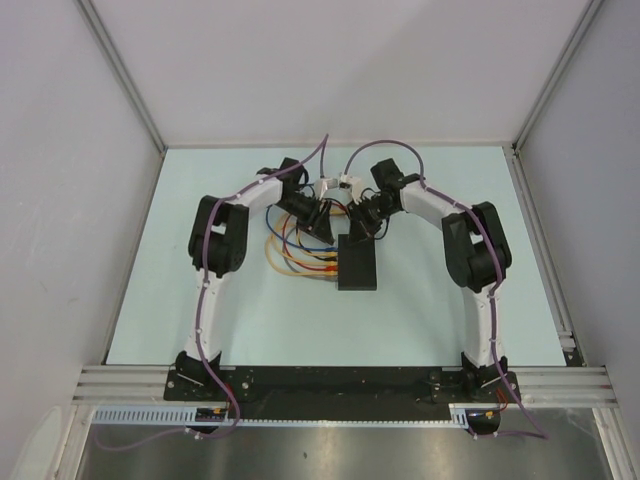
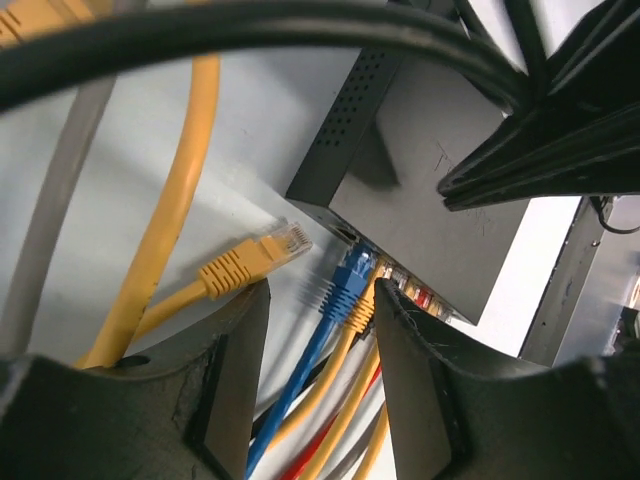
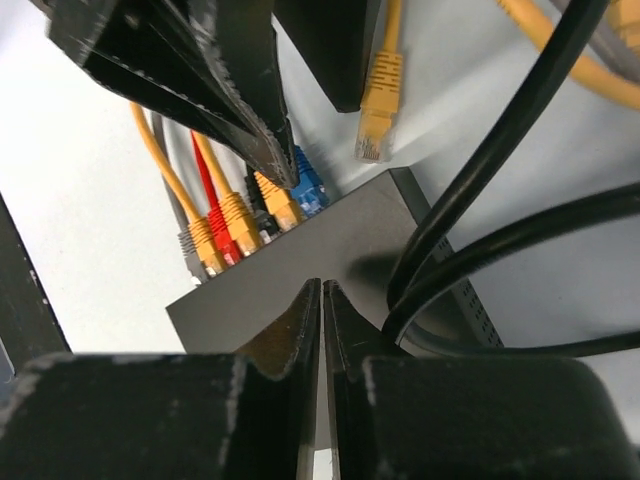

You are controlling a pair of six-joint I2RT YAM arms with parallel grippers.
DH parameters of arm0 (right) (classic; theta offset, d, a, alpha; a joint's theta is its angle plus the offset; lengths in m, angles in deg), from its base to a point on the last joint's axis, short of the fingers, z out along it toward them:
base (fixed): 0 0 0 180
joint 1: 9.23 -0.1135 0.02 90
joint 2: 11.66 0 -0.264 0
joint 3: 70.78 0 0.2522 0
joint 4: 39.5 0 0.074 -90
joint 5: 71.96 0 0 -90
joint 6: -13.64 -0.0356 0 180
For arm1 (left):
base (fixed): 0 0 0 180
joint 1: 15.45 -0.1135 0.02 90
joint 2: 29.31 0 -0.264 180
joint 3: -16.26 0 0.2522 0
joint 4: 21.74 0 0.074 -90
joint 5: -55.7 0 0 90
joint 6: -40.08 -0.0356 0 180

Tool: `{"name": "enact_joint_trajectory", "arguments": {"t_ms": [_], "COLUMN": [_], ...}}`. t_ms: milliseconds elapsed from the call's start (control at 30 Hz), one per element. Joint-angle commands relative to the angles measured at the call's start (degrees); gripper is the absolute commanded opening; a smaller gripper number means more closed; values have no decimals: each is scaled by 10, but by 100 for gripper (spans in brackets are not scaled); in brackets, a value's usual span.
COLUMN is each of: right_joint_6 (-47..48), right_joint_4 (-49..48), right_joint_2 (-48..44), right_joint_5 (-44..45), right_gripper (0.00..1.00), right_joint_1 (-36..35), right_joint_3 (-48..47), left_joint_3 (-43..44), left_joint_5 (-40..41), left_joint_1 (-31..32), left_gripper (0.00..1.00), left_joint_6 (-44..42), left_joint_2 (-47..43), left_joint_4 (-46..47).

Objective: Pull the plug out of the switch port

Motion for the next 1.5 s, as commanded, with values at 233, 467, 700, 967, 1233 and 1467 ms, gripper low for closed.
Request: {"name": "enact_joint_trajectory", "arguments": {"t_ms": [233,467,700,967,1233,1467], "right_joint_6": [-3,-7,-6,-14,-13,-11], "right_joint_4": [-11,-16,-19,-27,-28,-28], "right_joint_2": [17,15,8,5,-1,0], "right_joint_5": [51,64,81,105,111,113], "right_gripper": [1,0,0,0,0,0], "right_joint_1": [8,0,-4,-7,-10,-15], "right_joint_3": [16,21,31,40,47,49], "left_joint_3": [47,98,63,29,38,33], "left_joint_5": [22,101,-4,-61,-70,-68], "left_joint_1": [-4,-27,-41,-33,-17,-1], "left_gripper": [59,62,64,62,58,55], "left_joint_6": [19,52,54,46,26,11], "left_joint_2": [34,56,23,12,34,49], "left_joint_4": [26,49,57,57,31,11]}}
